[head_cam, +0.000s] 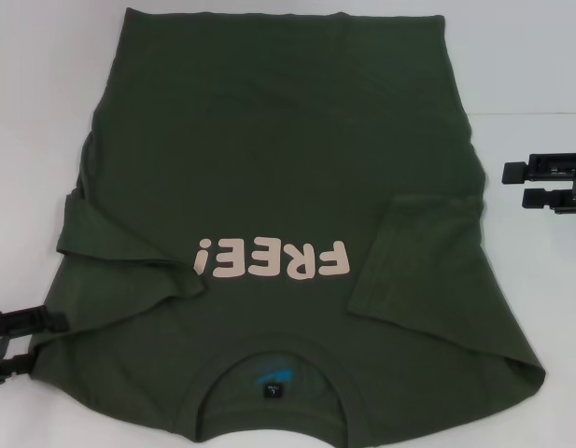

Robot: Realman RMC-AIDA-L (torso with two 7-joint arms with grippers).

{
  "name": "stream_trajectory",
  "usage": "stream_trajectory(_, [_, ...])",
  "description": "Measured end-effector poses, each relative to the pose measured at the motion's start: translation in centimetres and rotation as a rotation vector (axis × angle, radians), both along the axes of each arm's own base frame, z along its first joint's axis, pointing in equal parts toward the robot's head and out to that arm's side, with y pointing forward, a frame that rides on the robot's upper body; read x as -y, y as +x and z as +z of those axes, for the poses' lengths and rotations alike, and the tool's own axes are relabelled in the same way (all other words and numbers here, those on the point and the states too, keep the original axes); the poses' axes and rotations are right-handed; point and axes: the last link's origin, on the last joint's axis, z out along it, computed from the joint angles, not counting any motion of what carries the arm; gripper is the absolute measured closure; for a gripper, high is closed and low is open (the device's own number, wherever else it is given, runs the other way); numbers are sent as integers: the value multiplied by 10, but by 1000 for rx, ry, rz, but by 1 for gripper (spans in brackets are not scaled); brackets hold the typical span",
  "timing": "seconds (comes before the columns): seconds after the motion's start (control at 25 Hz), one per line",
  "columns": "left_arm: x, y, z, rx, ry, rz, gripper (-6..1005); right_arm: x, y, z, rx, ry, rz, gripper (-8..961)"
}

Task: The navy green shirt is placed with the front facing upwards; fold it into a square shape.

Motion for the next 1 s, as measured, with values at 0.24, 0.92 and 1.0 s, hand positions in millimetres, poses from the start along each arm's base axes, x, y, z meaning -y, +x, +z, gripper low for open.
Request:
stream_trajectory(0.24, [-9,10,-8,23,-19,-36,79,0,1,0,0,0,-2,208])
stream_trajectory(0.92, [-24,17,-13,0,-22,-67,194,3,3,1,-7,0,-7,207])
stream_trajectory(1.0, [-24,18,-12,-2,-22,-69,257,3,3,2,-8,0,-8,207])
